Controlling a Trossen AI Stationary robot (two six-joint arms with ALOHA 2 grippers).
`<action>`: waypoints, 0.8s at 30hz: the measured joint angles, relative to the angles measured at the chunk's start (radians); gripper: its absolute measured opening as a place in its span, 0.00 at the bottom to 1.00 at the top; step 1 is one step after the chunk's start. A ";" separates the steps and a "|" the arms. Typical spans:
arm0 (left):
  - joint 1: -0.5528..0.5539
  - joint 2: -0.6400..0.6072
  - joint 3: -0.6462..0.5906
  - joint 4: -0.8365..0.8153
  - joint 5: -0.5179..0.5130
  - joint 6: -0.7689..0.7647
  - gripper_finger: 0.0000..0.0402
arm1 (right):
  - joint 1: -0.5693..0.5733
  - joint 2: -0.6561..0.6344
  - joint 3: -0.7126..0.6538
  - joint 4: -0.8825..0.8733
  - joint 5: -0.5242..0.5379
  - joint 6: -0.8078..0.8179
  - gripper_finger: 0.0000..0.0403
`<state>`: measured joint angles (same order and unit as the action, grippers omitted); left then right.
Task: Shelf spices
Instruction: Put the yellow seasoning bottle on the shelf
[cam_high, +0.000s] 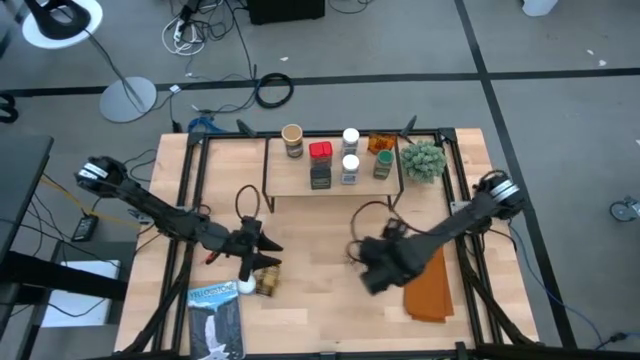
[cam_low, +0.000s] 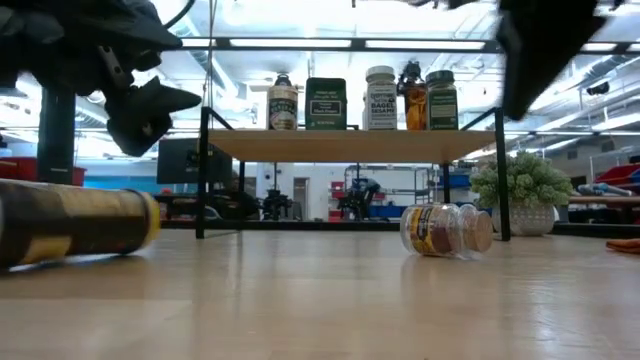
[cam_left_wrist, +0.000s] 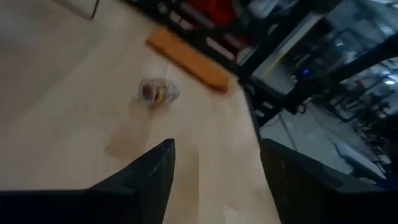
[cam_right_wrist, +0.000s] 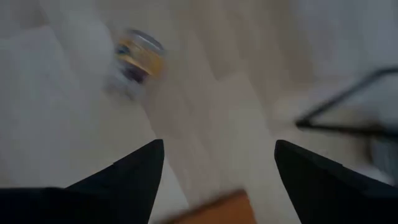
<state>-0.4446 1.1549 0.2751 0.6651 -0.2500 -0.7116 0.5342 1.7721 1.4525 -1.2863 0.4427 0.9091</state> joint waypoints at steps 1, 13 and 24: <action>-0.008 0.000 0.031 -0.061 -0.008 -0.025 0.60 | 0.024 -0.028 -0.027 -0.015 0.018 0.053 0.76; -0.035 0.096 0.655 -1.197 -0.095 -0.687 0.60 | 0.186 -0.307 -0.545 0.449 0.236 0.459 0.76; -0.002 0.287 0.750 -0.872 -0.227 -0.464 0.60 | 0.219 -0.360 -0.631 0.528 0.239 0.458 0.76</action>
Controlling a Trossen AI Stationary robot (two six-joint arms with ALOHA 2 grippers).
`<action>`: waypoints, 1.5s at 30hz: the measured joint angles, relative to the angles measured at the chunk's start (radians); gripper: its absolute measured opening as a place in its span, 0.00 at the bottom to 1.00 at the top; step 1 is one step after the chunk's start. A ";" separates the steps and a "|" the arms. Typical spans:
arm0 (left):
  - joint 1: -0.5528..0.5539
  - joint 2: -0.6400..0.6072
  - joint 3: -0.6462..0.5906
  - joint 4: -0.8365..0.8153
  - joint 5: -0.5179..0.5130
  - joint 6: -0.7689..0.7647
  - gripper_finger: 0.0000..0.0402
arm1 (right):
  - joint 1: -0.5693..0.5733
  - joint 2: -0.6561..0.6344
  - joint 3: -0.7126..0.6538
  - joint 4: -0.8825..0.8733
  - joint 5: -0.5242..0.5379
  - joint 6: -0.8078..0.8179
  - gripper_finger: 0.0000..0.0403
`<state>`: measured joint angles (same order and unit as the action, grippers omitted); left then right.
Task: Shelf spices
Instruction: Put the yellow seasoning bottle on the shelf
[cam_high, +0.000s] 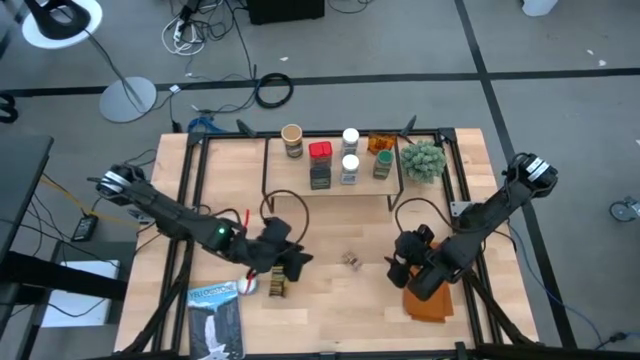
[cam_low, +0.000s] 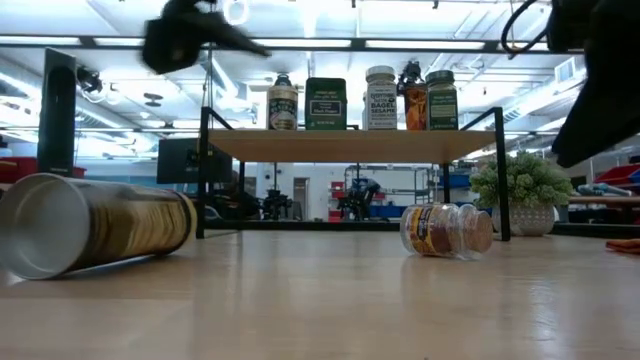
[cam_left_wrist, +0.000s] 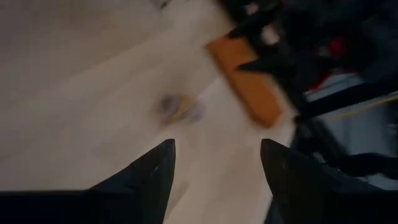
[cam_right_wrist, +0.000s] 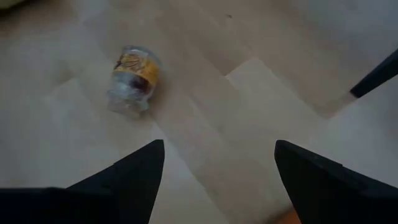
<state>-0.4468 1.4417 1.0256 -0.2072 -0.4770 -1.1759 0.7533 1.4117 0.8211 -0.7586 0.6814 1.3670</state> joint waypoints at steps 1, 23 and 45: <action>0.006 0.010 0.000 0.055 0.000 0.036 0.60 | 0.009 0.000 0.000 0.006 0.002 0.000 0.76; 0.002 0.203 -0.001 0.668 -0.032 0.086 0.57 | 0.221 0.009 0.000 0.133 0.059 0.106 0.76; -0.019 0.360 0.568 -0.741 0.145 -0.556 0.42 | 0.326 0.010 0.000 0.142 0.059 0.125 0.76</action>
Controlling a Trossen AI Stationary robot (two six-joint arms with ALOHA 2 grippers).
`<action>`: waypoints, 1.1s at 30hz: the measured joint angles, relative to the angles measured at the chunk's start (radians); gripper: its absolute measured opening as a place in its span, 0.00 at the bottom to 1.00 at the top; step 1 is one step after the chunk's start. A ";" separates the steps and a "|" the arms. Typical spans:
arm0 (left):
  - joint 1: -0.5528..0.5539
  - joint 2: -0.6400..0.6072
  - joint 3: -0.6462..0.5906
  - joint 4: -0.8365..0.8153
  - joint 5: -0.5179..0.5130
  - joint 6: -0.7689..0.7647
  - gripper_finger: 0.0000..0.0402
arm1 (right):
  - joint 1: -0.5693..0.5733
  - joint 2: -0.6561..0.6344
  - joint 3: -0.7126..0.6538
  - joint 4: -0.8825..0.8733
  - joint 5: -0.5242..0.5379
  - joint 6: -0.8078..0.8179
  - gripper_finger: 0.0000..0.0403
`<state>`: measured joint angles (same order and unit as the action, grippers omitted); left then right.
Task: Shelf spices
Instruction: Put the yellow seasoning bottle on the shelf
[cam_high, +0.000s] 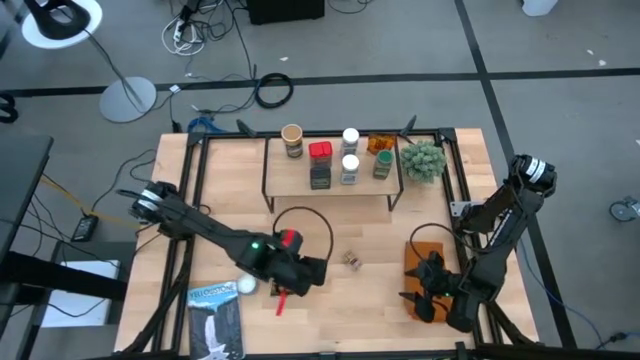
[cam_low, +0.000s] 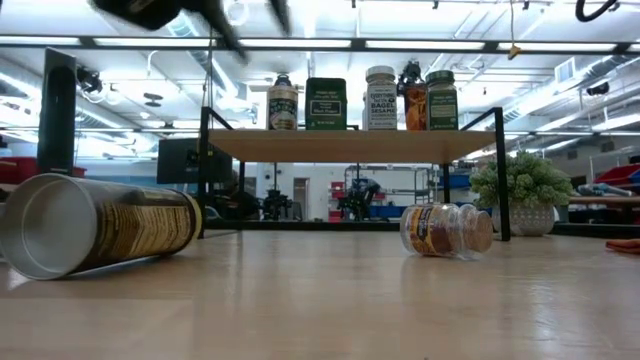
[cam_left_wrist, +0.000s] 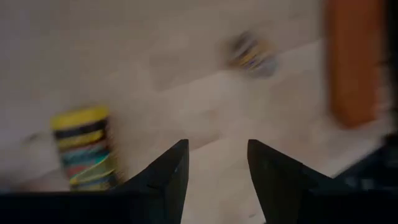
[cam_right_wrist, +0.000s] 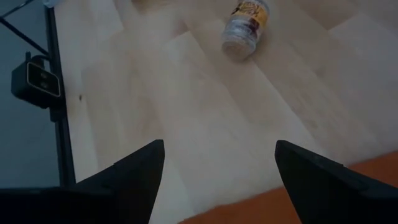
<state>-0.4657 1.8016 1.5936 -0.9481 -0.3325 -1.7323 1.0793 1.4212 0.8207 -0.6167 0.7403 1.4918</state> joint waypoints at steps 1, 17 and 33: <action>0.002 0.015 0.000 -0.009 0.025 -0.004 0.42 | 0.004 0.000 0.000 0.001 0.000 0.000 0.76; 0.007 0.071 0.001 0.014 0.091 -0.023 0.42 | 0.021 0.000 0.000 0.003 0.000 -0.002 0.76; 0.005 0.071 0.001 -0.129 0.186 -0.056 0.70 | 0.021 0.000 0.000 0.010 -0.003 -0.002 0.76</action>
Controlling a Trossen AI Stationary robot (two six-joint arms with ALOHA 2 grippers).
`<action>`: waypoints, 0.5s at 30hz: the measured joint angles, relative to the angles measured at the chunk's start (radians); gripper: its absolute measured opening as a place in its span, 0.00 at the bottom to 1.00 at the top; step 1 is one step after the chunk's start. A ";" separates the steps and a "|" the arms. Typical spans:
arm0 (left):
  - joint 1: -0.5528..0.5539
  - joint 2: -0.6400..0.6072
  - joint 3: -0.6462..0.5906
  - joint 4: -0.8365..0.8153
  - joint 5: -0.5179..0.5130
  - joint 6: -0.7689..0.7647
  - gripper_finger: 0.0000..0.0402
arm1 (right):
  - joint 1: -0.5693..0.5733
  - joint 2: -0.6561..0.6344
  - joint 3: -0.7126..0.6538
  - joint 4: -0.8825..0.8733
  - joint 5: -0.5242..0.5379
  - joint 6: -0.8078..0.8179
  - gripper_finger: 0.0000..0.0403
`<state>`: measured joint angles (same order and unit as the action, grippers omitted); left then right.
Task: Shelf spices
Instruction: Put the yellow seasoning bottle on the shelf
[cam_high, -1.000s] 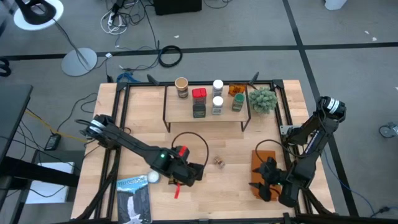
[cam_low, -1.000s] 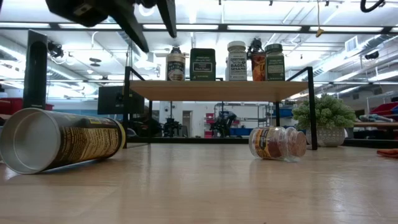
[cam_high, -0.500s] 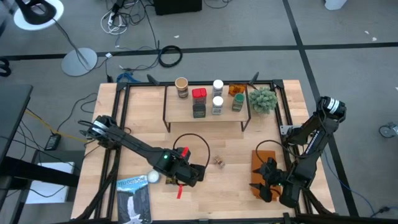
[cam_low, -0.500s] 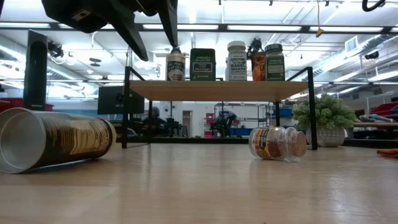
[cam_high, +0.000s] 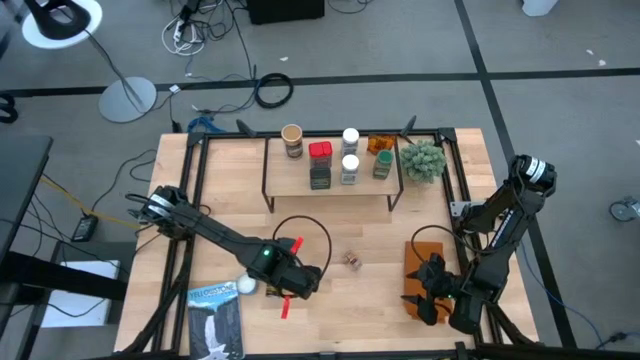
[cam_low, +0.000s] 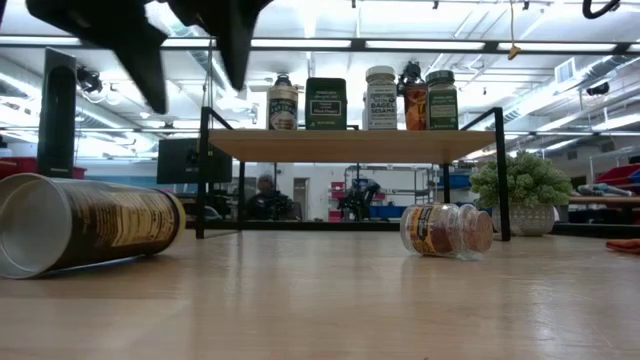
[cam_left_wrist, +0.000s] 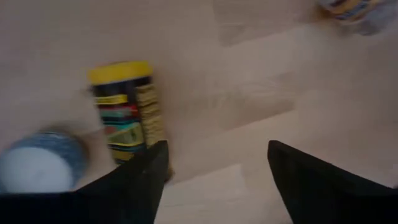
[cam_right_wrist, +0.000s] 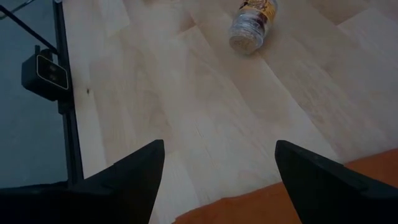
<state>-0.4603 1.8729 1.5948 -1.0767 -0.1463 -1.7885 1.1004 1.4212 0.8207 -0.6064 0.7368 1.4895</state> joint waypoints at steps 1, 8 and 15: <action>0.000 0.000 0.000 -0.015 0.000 0.000 0.72 | 0.000 0.000 0.000 0.000 0.000 0.000 0.76; -0.022 -0.001 -0.017 -0.036 -0.016 -0.004 0.73 | 0.000 0.000 0.000 0.000 0.000 0.000 0.76; -0.042 -0.001 -0.131 0.003 0.043 -0.055 0.69 | 0.000 0.000 0.000 0.006 -0.001 0.000 0.76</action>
<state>-0.5026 1.8714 1.4642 -1.0738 -0.1038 -1.8433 1.1004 1.4212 0.8207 -0.6005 0.7357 1.4895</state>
